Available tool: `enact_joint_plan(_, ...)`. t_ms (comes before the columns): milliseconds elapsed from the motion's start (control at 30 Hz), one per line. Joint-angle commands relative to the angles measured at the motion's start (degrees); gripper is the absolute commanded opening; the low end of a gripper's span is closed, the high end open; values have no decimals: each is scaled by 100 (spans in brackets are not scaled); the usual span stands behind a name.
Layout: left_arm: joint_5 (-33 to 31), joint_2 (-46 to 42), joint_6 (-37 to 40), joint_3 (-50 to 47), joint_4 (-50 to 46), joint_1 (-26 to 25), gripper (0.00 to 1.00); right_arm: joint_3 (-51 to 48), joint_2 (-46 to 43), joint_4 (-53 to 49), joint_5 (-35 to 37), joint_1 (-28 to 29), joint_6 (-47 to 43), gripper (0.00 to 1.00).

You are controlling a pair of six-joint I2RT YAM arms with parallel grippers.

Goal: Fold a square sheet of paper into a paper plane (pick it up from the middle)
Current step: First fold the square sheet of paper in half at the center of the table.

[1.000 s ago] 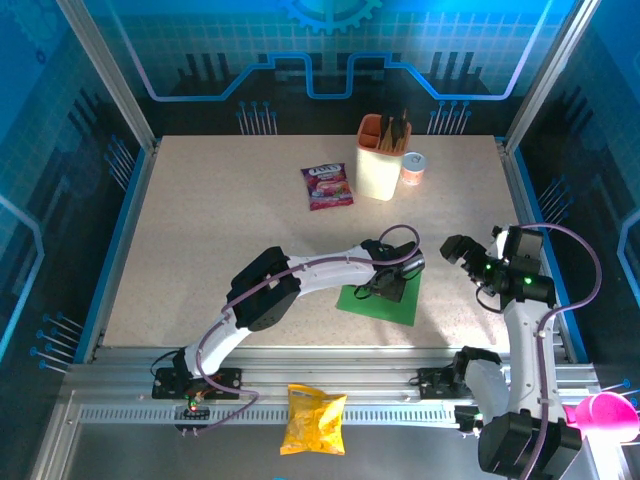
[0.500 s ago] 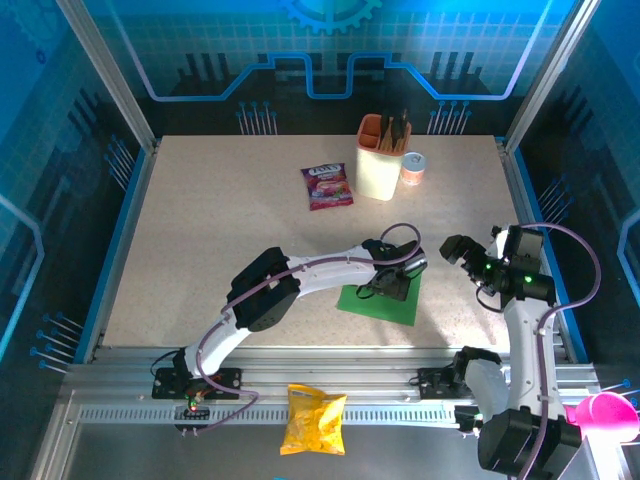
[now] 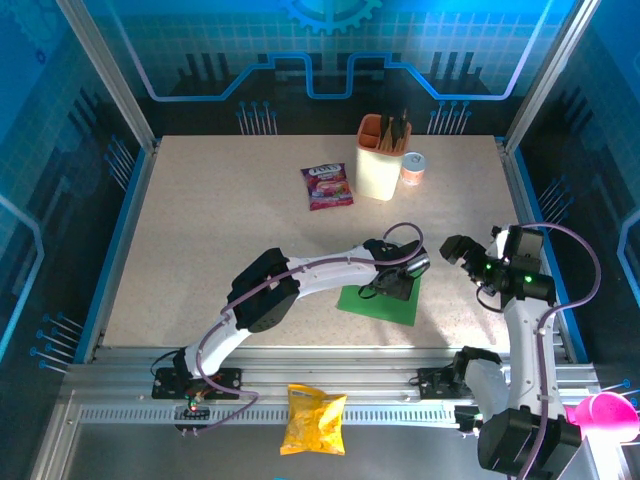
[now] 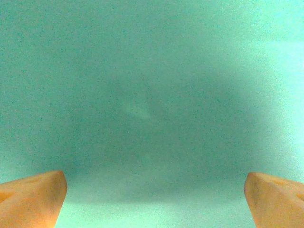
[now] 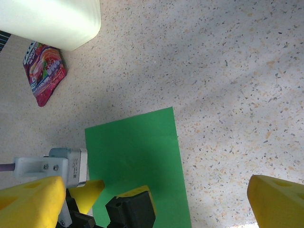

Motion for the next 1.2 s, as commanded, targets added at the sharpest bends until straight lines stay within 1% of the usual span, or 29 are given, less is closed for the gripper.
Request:
enact_joint_plan(0,1,222,-86,159,-143,-46,97,56,0,-8,-113,-109,-64,99)
enact_joint_plan(267,-199,418,-17,46,-252,-47,96,74,-37,-60,-118,-125,-65,99)
enact_joint_plan(467,-192,368,-16,-201,-144,-48,90,92,-55,-81,-131,-132,-49,99)
enact_joint_plan(667,-168,41,23,-501,108,-47,77,92,-53,-96,-143,-143,-65,99)
enact_joint_plan(733,-157,-130,48,-585,214,-49,71,92,-55,-99,-148,-139,-66,99)
enact_joint_plan(800,-147,-319,130,-668,337,-47,66,87,-45,-94,-152,-148,-65,99)
enact_joint_plan(900,-148,-645,233,-783,529,-45,57,83,-36,-96,-157,-150,-64,99)
enact_joint_plan(1000,-131,-1000,342,-947,766,-45,45,79,-41,-98,-160,-151,-70,99)
enact_joint_plan(1100,-117,-1410,439,-1132,1000,-38,38,74,-27,-83,-176,-150,-88,99)
enact_joint_plan(1167,-130,-1724,490,-1319,1181,-38,37,64,-16,-80,-216,-145,-90,99)
